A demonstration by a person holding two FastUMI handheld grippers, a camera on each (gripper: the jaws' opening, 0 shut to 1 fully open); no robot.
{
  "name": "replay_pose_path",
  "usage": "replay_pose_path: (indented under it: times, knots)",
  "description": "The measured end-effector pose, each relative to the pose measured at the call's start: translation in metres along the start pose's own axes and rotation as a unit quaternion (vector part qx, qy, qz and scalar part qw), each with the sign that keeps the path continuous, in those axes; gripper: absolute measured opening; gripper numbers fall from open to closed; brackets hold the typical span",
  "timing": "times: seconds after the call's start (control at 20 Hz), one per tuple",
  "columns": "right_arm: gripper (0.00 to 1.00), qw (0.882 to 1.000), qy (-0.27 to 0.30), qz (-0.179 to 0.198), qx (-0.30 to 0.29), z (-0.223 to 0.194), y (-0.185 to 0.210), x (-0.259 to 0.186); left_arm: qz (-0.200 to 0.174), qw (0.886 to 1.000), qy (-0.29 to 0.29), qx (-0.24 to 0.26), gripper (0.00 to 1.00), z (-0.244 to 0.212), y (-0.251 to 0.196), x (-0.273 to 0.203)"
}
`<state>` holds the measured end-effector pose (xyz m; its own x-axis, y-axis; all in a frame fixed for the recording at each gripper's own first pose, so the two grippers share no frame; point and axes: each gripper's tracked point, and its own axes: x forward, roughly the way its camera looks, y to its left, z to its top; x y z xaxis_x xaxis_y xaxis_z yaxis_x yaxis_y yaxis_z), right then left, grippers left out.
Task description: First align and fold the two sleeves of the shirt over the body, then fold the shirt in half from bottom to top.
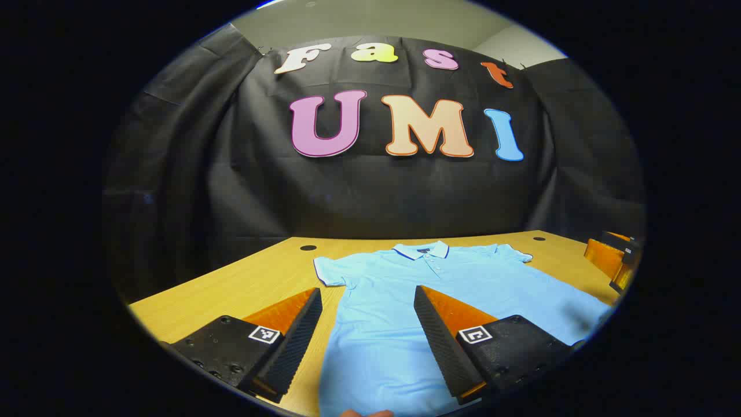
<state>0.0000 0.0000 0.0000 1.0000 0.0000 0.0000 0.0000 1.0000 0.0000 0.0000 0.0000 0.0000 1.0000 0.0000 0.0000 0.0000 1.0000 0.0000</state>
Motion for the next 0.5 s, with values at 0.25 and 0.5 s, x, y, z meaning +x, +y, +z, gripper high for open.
replay_pose_path:
  times: [0.25,0.5]
  knots:
    - [0.98,1.000,0.002,0.002,0.001,-0.0022,-0.0002,0.0001,0.003,1.000,-0.002,0.000,0.96,-0.0001,0.0010,-0.0007]
    - [0.98,1.000,0.004,-0.012,0.003,-0.0041,-0.0061,0.0019,0.002,1.000,-0.004,0.001,0.95,0.0011,0.0001,-0.0004]
